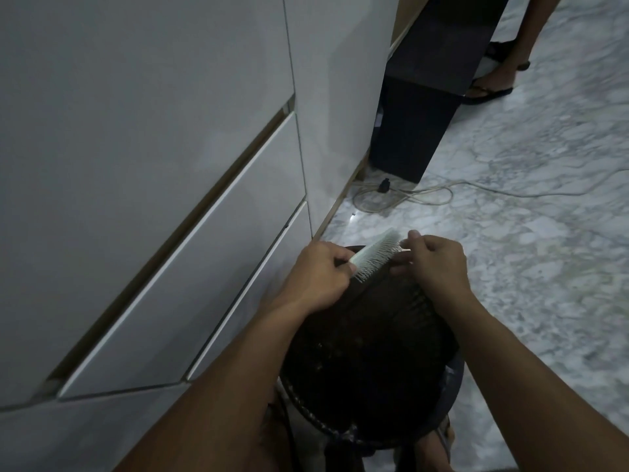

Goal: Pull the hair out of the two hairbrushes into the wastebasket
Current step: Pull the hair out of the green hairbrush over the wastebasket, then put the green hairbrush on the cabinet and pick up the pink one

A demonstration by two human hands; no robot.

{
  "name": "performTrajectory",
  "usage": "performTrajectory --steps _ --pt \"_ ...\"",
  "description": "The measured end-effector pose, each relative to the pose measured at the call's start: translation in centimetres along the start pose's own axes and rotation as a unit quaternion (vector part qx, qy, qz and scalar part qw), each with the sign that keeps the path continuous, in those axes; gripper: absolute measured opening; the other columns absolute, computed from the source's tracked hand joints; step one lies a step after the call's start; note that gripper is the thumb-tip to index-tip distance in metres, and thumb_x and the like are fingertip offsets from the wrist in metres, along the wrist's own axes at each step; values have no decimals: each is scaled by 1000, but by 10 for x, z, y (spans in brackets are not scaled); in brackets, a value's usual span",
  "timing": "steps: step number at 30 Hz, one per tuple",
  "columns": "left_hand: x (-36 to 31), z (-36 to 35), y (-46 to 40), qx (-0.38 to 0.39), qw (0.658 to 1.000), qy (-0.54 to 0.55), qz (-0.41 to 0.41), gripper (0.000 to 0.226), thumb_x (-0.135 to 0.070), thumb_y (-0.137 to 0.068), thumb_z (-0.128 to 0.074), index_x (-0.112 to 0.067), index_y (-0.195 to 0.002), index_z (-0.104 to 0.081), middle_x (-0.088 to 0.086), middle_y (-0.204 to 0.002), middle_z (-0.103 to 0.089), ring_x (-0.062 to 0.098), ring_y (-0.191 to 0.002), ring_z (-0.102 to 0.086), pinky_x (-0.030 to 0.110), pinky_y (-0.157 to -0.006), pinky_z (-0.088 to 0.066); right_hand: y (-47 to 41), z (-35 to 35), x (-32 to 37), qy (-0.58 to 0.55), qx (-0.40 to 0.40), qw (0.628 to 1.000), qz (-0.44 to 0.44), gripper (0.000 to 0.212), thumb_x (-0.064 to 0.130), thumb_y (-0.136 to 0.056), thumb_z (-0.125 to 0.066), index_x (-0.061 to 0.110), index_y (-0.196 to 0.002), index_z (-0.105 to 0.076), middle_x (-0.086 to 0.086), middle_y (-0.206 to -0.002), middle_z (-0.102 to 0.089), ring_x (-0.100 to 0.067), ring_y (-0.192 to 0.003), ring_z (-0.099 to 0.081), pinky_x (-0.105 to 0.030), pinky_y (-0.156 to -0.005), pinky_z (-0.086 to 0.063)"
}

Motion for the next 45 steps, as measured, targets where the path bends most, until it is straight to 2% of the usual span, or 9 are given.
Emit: performTrajectory --steps 4,8,13,16,20,26,30,40,45 --pt "-19 5 20 -47 991 -103 -72 21 -19 -91 -64 -20 -106 -78 2 -98 -68 20 -91 -63 31 -77 -51 15 -2 10 10 13 1000 -6 26 37 -90 -64 13 -81 -69 -4 -73 -73 -15 -55 -72 -27 -56 -59" --pt "-18 11 40 -69 988 -123 -68 19 -18 -91 -63 -14 -102 -78 9 -107 -70 26 -100 -63 32 -83 -50 19 8 -1 -12 -30 997 -72 27 22 -93 -55 7 -76 -69 -10 -71 -73 -26 -62 -74 -44 -71 -62" --pt "-17 34 68 -94 995 -41 -15 19 -19 -93 -64 -11 -104 -76 11 -107 -72 27 -100 -67 28 -82 -50 42 5 27 -20 48 997 -59 27 19 -88 -66 14 -114 -64 -5 -96 -69 -23 -86 -72 -44 -79 -60" --pt "-24 43 83 -92 994 63 2 18 -18 -91 -64 -12 -105 -73 15 -99 -73 34 -89 -71 42 -78 -60 68 -9 64 -117 155 980 -44 31 12 -91 -64 17 -121 -58 -11 -105 -68 -31 -90 -72 -46 -83 -57" --pt "-50 70 109 -102 983 153 -5 10 -10 -96 -54 -14 -103 -59 1 -82 -61 23 -58 -66 33 -51 -57 99 -6 122 -145 180 973 15 22 0 -90 -61 9 -110 -63 -13 -91 -65 -27 -76 -67 -48 -85 -54" --pt "-102 119 148 -109 973 198 -46 10 -9 -95 -56 -8 -104 -60 8 -82 -61 27 -58 -69 45 -60 -61 130 9 205 -144 182 970 67 17 3 -88 -63 4 -106 -66 -12 -79 -65 -23 -62 -64 -43 -74 -57" --pt "-130 154 175 -114 979 162 -50 27 -12 -86 -71 -11 -107 -55 12 -93 -63 29 -60 -70 37 -55 -56 154 19 267 -150 174 966 117 6 6 -91 -59 9 -93 -64 -14 -85 -65 -24 -69 -65 -42 -75 -58" --pt "-201 296 248 -314 936 42 -151 14 -21 -71 -69 -17 -84 -64 8 -83 -73 29 -70 -73 47 -63 -61 213 10 413 -203 147 941 228 20 12 -91 -64 2 -107 -61 -15 -99 -67 -20 -77 -68 -33 -69 -61" --pt "-208 369 286 -379 911 56 -155 9 -9 -78 -64 -17 -82 -63 10 -77 -71 29 -57 -73 47 -59 -62 256 -38 483 -122 175 925 315 27 14 -88 -66 17 -115 -62 -10 -100 -69 -19 -73 -70 -36 -66 -62"
Point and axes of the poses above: each hand's wrist, its own y-axis away from the middle knuckle, its own z-axis out of the back of the hand, x = y × z, the point moved 9 cm from there along -y, towards the middle knuckle
